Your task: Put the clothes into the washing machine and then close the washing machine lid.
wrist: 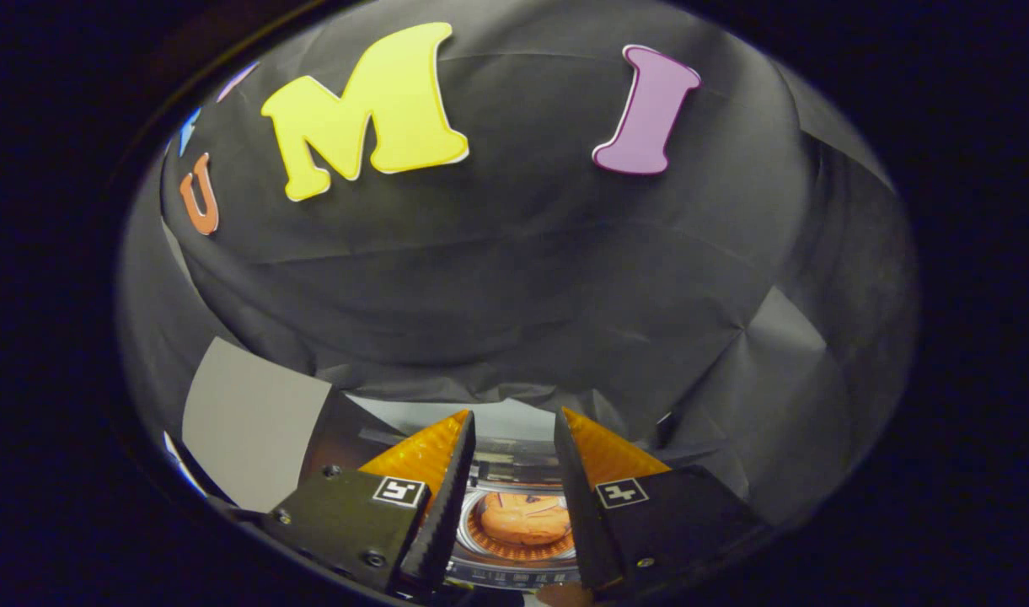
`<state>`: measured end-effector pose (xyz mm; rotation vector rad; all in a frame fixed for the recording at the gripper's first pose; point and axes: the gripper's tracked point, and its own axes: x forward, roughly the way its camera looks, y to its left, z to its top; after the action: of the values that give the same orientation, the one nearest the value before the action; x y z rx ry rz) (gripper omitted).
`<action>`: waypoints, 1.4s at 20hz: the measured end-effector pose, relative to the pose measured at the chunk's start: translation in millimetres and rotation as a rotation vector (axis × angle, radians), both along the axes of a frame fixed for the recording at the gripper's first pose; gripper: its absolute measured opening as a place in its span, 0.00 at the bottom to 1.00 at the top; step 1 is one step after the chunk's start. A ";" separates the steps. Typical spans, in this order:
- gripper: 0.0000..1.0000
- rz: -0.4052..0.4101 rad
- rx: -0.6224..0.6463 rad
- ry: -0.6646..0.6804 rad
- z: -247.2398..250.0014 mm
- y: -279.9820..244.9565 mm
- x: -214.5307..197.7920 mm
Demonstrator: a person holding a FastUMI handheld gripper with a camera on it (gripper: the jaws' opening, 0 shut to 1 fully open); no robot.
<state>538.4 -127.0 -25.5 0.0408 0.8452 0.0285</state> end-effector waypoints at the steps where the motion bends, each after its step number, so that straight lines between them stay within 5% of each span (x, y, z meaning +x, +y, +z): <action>1: 0.60 -0.009 0.014 0.025 -7.5 -1.6 6.5; 14: 0.60 -0.045 0.009 0.184 -76.3 1.1 13.8; 28: 0.60 -0.062 -0.003 0.054 -71.3 -1.7 -29.7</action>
<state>508.7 -128.7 -96.8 0.0653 0.8979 -0.0317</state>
